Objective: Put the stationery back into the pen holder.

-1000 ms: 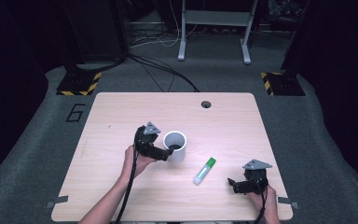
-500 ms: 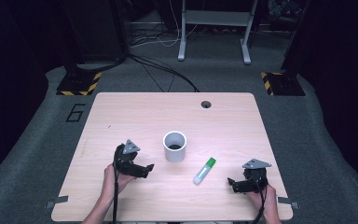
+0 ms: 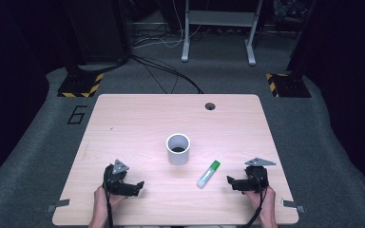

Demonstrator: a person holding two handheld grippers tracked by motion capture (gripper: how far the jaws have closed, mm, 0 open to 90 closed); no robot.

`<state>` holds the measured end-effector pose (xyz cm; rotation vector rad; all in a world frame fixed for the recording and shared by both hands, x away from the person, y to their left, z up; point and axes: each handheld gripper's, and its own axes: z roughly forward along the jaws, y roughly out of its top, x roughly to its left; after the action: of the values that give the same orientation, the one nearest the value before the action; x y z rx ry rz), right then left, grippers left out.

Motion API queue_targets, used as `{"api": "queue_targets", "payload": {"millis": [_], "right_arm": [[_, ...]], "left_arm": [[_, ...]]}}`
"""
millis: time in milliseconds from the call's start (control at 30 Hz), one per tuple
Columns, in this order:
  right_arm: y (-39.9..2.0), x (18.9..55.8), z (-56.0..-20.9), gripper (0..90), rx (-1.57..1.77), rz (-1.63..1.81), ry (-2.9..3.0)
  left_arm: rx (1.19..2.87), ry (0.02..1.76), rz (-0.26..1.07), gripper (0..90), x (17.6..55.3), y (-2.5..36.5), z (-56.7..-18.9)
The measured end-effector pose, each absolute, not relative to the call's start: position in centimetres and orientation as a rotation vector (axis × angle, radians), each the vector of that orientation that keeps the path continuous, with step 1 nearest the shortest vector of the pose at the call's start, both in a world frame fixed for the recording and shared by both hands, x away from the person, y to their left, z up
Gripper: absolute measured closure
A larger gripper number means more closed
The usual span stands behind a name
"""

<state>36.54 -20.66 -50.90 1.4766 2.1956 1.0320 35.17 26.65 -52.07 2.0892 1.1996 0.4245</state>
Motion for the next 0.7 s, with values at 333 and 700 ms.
{"api": "queue_targets", "payload": {"millis": [333,700], "right_arm": [[-15.4,39.0,-50.5,1.5,1.511,1.006,2.232],[-11.7,41.0,-50.9,13.8,1.584,0.864,2.210]], "left_arm": [[2.104,1.197,0.501,0.1,34.6,26.1,-52.9],[2.096,1.195,0.518,0.1,34.4,25.9,-53.0]]}}
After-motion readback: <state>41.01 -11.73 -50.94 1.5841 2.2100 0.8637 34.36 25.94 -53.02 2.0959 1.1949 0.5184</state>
